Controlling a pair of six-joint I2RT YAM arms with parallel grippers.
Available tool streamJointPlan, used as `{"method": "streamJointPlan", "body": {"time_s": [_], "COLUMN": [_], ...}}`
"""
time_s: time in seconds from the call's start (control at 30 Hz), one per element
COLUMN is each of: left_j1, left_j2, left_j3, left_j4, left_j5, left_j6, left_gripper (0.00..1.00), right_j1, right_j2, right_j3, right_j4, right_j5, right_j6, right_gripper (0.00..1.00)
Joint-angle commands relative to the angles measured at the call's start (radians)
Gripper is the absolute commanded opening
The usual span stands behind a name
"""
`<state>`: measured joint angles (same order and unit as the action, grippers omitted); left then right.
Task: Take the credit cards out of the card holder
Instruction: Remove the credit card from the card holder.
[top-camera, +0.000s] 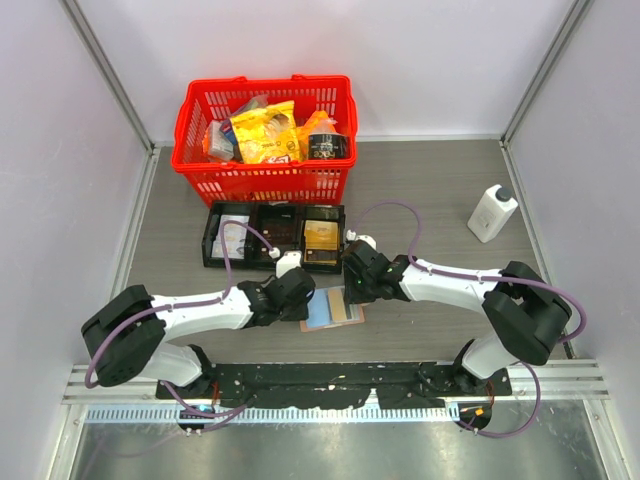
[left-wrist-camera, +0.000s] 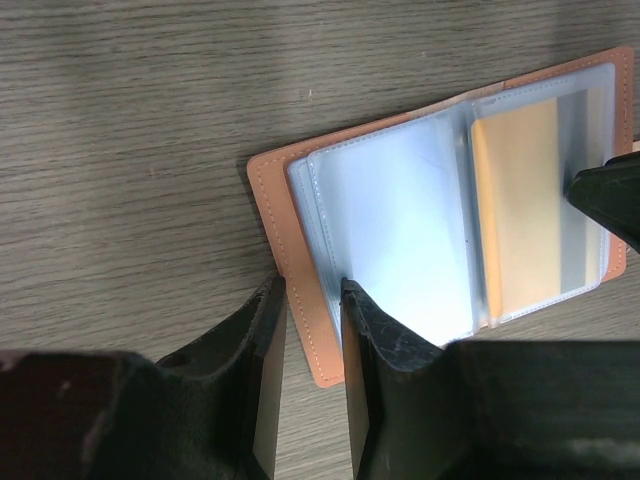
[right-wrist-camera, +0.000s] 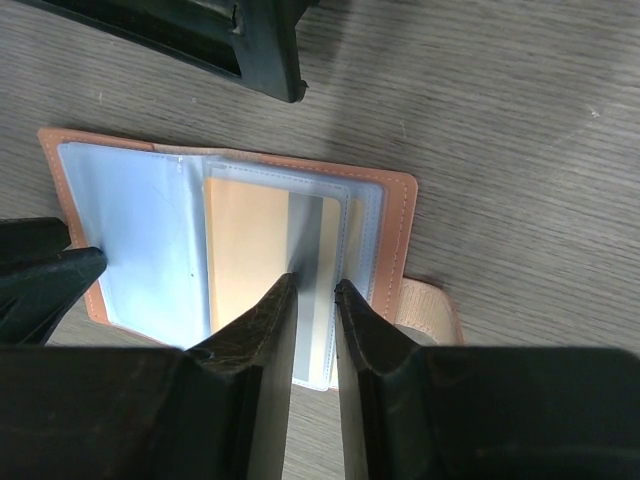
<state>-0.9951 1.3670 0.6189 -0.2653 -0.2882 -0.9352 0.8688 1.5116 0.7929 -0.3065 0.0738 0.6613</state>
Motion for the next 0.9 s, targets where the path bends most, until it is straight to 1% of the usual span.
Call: {"method": "streamJointPlan", "body": {"time_s": [0.0,0.2,0.27,0.3,0.33,0.43,0.63,0.87], "left_j1": [-0.011,-0.011,-0.013,-0.013,-0.014,-0.014,-0.013,-0.013], "left_j2": [0.018,0.018,0.018,0.02,0.02,0.02,0.006,-0.046], "left_j3": [0.019,0.019,0.019,0.018,0.018,0.018,0.007,-0.027], "left_j4": [0.009,0.014,0.017,0.017,0.017,0.018,0.032,0.052], "left_j5": [-0.002,0.0,0.0,0.001,0.001,0.003,0.007,-0.011], "left_j6": [-0.007,-0.007,-0.01,-0.01,-0.01,-0.011,-0.02,-0.051], "left_gripper": [0.31,0.3,0.29,0.29,0.29,0.29,0.29,0.27], "right_j1": [0.01,0.012,0.01,0.012,0.013,0.016,0.036,0.055], "right_j2": [-0.04,-0.071,-0.077,-0.079,-0.083,-0.085,-0.091,-0.087], "right_j3": [0.028,0.038,0.045,0.046,0.049,0.055,0.065,0.043], "right_j4": [0.037,0.038,0.035,0.033,0.032,0.035,0.066,0.177], "right_j5": [-0.028,-0.058,-0.058,-0.096,-0.1,-0.123,-0.16,-0.235], "right_j6": [0.015,0.017,0.017,0.018,0.015,0.015,0.02,0.052], "right_gripper": [0.26,0.25,0.29,0.31,0.33,0.36,0.34,0.33]}}
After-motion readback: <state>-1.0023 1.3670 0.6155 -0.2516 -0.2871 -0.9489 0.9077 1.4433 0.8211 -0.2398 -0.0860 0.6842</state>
